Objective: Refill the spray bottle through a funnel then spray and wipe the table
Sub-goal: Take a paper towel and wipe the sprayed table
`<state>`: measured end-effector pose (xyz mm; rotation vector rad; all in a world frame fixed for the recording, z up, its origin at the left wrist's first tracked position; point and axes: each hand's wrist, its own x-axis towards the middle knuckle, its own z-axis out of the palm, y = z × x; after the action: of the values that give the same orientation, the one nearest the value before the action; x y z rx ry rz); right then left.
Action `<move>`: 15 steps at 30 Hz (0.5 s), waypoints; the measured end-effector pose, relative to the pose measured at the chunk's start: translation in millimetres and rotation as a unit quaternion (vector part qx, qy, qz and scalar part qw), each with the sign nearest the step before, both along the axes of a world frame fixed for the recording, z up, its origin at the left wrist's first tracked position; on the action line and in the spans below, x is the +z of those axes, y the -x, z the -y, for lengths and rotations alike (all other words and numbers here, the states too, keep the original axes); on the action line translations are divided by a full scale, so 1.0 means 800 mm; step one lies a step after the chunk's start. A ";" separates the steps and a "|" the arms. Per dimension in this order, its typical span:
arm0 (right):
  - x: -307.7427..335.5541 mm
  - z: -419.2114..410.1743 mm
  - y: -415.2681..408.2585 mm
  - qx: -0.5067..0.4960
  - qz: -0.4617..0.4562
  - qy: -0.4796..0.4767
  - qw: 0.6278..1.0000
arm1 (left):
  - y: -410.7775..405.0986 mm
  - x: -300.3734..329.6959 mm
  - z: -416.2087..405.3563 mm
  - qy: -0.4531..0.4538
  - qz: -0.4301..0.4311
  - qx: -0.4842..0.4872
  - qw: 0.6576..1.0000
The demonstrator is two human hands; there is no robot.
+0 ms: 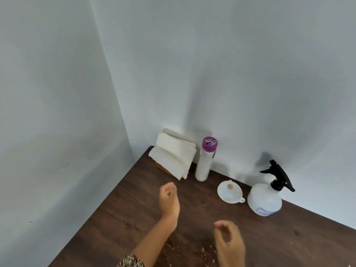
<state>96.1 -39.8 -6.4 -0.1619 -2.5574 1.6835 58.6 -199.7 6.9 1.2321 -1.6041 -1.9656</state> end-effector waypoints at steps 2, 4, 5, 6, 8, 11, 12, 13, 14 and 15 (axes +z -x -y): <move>0.009 0.028 0.012 0.107 0.019 -0.025 0.994 | 0.017 0.010 0.034 -0.038 0.023 0.013 0.999; 0.033 0.058 0.032 0.196 0.003 -0.058 0.979 | 0.034 0.017 0.058 -0.088 0.024 -0.002 0.996; 0.047 0.072 0.045 0.238 0.003 -0.078 0.968 | 0.042 0.021 0.066 -0.115 0.024 -0.007 0.993; 0.058 0.087 0.061 0.271 0.009 -0.101 0.957 | 0.049 0.024 0.073 -0.142 0.023 -0.009 0.989; 0.075 0.116 0.097 0.315 0.010 -0.140 0.939 | 0.061 0.030 0.081 -0.177 0.015 -0.018 0.984; 0.083 0.154 0.142 0.350 0.014 -0.211 0.913 | 0.074 0.034 0.085 -0.177 -0.010 -0.014 0.984; 0.083 0.165 0.154 0.356 0.026 -0.229 0.906 | 0.077 0.033 0.087 -0.173 -0.007 -0.002 0.985; 0.083 0.173 0.163 0.361 0.047 -0.234 0.902 | 0.079 0.032 0.089 -0.169 -0.003 0.011 0.986; 0.081 0.180 0.171 0.363 0.072 -0.228 0.901 | 0.079 0.031 0.092 -0.166 -0.003 0.022 0.986; 0.081 0.184 0.176 0.363 0.095 -0.219 0.901 | 0.079 0.033 0.094 -0.164 -0.010 0.029 0.986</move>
<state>-44.6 -187.3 58.4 0.7856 -3.3181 1.1880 -4.2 -274.9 33.4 1.3528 -1.2533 -2.2602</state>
